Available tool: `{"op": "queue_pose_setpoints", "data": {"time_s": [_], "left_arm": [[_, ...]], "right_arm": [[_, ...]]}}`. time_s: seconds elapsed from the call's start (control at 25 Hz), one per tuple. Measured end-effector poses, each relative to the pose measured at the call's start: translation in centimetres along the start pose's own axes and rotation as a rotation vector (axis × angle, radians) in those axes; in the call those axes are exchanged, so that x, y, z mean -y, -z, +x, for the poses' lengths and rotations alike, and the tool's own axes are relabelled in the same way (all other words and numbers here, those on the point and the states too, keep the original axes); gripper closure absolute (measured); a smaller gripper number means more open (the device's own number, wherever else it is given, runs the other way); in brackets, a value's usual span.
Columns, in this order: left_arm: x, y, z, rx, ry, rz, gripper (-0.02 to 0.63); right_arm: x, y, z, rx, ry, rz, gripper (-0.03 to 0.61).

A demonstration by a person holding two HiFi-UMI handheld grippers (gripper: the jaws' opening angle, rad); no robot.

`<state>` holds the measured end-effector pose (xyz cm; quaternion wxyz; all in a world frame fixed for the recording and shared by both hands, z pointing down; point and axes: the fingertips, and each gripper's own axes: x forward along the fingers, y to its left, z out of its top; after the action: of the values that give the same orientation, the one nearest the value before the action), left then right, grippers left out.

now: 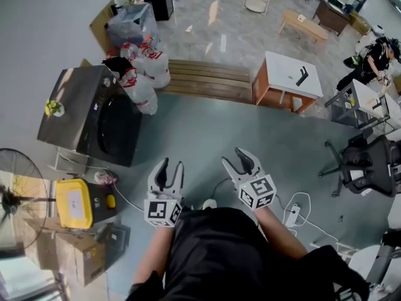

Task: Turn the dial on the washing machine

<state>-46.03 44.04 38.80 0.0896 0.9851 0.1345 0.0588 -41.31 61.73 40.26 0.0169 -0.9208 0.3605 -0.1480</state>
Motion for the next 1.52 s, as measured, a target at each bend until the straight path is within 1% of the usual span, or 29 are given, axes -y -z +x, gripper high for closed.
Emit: {"op": "queue_pose_setpoints", "data": {"time_s": [0.24,0.4,0.56,0.72,0.84,0.96,1.16,1.28,1.4,1.52], "left_arm": [[-0.1,0.3,0.1,-0.015,-0.002,0.006,0.462],[-1.0,0.5,1.3,-0.024,0.010,0.003,0.462],[-2.9,0.4,3.7,-0.022,0.025,-0.003,0.462],[-5.4,0.0,7.5,-0.027,0.061,-0.021,0.462],[-7.8,-0.7,10.9,-0.033,0.088,-0.011,0.462],[-11.2,-1.5,14.7,-0.023,0.102,-0.002,0.462],[-17.0,-2.6,20.5,-0.047,0.119,-0.024,0.462],[-20.2,-4.0,23.3,-0.046,0.129,-0.031,0.462],[-23.2,-5.0,25.4,-0.046,0.136,-0.047,0.462],[-26.1,-5.8,27.2,-0.047,0.133,-0.058,0.462]], "right_arm": [[-0.4,0.5,0.9,-0.004,-0.021,0.019,0.388],[-0.2,1.1,2.2,-0.017,-0.015,0.039,0.388],[0.5,1.2,4.5,-0.030,0.002,0.047,0.388],[1.8,0.5,8.0,-0.042,0.036,0.051,0.388],[3.0,-0.4,11.4,-0.044,0.055,0.061,0.388],[4.4,-1.6,15.8,-0.045,0.072,0.049,0.388],[6.2,-3.9,24.1,-0.066,0.089,0.036,0.388],[7.0,-5.9,28.3,-0.074,0.099,0.032,0.388],[7.7,-7.3,31.8,-0.074,0.128,0.019,0.388],[7.6,-8.6,35.2,-0.078,0.130,0.011,0.388]]}}
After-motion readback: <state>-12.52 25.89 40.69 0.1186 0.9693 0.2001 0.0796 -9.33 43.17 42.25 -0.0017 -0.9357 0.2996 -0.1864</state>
